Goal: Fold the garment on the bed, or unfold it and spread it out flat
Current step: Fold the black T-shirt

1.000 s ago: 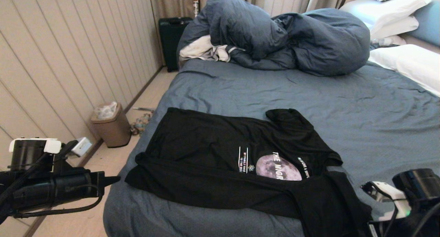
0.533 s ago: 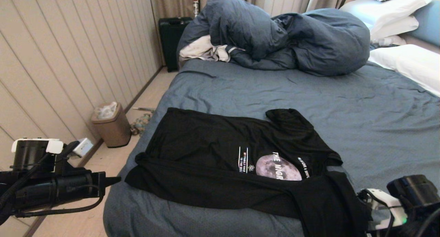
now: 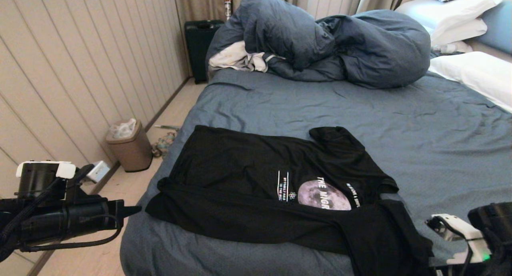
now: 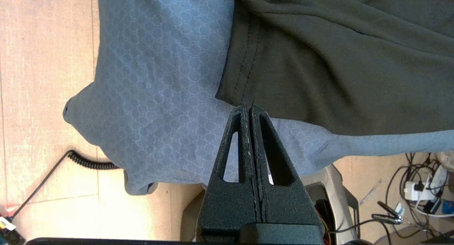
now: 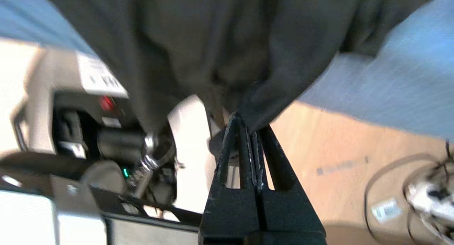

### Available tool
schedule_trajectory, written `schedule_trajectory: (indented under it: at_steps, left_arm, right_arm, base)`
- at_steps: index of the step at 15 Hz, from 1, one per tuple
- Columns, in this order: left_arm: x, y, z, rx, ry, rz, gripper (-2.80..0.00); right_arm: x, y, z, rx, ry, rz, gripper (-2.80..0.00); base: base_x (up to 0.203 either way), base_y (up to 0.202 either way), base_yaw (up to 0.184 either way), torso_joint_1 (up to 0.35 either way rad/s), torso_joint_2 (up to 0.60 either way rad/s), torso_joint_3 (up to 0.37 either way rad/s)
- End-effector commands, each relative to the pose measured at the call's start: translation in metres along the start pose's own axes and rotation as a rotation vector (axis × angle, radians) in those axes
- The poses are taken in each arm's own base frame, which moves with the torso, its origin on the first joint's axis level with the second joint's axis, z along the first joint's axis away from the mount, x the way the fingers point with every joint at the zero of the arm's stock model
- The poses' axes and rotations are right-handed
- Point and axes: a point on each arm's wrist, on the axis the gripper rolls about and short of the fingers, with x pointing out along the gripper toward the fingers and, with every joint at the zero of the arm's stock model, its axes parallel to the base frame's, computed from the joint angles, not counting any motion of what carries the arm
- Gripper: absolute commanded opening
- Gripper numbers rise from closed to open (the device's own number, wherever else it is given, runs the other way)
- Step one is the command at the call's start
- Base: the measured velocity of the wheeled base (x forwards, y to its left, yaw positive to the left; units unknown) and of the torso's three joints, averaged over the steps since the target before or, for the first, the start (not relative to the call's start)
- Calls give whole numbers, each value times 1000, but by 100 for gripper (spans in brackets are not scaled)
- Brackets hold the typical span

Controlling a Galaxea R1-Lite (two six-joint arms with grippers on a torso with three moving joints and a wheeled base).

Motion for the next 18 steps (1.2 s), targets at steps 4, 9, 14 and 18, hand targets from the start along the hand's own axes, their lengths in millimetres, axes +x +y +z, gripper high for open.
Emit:
schedule_trajectory:
  at_steps: [4,9,14,18]
  left_arm:
    - [-1,-1,0,2,-6,-3,-280]
    - [-3,-2,1,2,-16,-4,-280]
    - [-3,-2,1,1,-14,-4,-280]
    - [-3,-2,1,1,-14,-4,-280]
  right_arm:
    - [-50,11,50,43,-280,39,-280]
    - [-53,24,120,163,-352,117,-280]
    - [-24,23,181,275,-355,142,-280]
    - [6,22,203,290,-323,134,-280]
  base:
    - [0,0,0,0,0,0]
    - [0,0,0,0,0,0]
    - [0,0,0,0,0,0]
    - [0,0,0,0,0,0]
